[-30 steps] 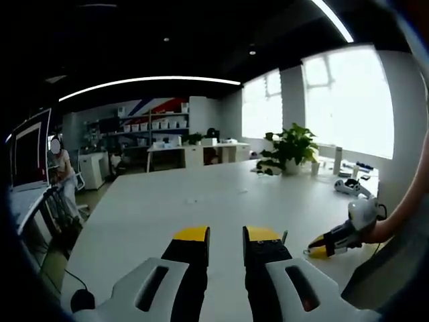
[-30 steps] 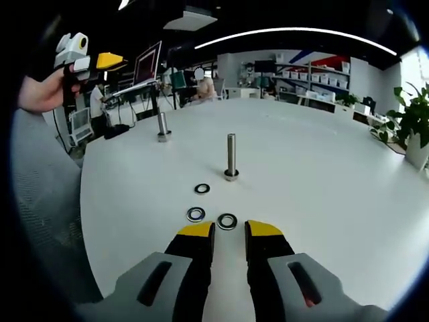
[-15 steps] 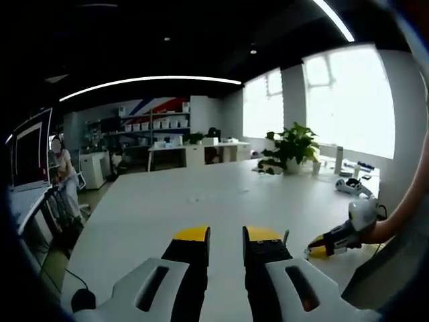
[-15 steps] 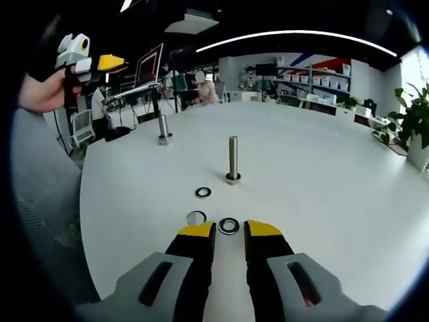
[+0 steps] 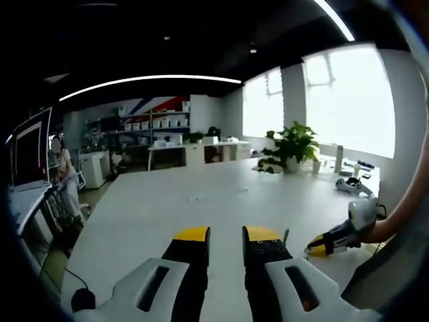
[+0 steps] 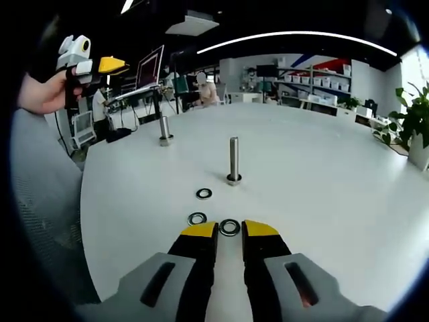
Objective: Place the washer onto the threaded stud by aligning its center hole with the stud, sliding it down to the base, and recovering from edge contact or off-axis alignment until the washer reaches the visible bottom stop.
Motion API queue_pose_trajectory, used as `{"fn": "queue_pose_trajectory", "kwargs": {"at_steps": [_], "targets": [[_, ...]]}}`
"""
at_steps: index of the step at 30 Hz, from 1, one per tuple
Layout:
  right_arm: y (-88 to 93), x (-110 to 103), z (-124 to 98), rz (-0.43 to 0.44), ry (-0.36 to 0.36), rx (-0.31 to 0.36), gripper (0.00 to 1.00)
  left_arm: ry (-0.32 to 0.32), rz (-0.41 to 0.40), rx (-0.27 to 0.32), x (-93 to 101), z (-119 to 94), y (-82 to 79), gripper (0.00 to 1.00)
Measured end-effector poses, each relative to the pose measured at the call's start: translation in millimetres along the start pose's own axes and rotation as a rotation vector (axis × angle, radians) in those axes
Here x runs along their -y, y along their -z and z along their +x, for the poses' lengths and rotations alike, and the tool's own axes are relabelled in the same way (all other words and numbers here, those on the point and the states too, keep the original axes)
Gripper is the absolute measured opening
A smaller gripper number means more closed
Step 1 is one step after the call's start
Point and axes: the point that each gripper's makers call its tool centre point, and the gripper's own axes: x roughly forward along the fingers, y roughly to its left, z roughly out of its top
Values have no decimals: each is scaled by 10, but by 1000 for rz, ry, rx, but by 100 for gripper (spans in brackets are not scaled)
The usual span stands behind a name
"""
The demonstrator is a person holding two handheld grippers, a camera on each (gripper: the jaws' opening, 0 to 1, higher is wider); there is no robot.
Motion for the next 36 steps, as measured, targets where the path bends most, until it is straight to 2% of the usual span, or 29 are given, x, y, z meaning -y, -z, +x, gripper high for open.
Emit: {"fn": "queue_pose_trajectory", "kwargs": {"at_steps": [36], "targets": [[10,29,-26,16,11,-57,13,1,1,-3,-4,-17,2,17]]}}
